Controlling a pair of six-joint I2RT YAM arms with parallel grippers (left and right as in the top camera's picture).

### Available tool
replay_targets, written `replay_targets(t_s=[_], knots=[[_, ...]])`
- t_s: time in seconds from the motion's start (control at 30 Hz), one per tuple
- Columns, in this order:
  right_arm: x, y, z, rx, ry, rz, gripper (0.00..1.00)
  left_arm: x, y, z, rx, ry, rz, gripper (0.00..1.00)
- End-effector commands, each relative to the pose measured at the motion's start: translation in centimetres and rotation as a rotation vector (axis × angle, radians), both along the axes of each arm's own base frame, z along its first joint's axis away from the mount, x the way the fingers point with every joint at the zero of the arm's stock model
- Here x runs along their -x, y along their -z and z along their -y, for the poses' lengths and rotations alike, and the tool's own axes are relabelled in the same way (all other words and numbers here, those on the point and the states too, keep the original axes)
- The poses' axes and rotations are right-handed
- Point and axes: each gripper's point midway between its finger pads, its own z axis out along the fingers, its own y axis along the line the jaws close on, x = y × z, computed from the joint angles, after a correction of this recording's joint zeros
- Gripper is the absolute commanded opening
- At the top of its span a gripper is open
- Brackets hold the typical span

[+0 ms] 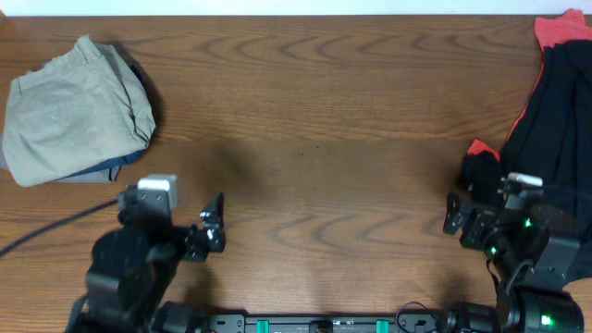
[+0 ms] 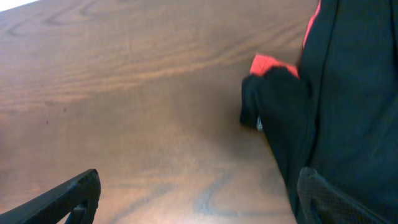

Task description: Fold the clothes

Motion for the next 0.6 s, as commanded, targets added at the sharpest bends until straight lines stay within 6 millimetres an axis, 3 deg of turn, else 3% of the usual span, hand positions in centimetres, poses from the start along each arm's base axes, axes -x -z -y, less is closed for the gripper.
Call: replay_targets(t_s=[0.0,0.3,0.57], knots=[[0.7,0.6,-0.3,0.009,-0.014,-0.023,0.99,0.6,-0.5,-0.5,0.013,-0.024,0.039,0.98],[2.7,2.7,-0.6,-0.011,-0.015,-0.14,0.99,0.8,-0.7,-0.6,0.016,-0.024,0.049,0.98],[3.1,2.6,-0.8,-0.011,-0.022,-0.139,0.99,0.8,-0.7,-0.6,0.016,-0.024,0.049,0.98]])
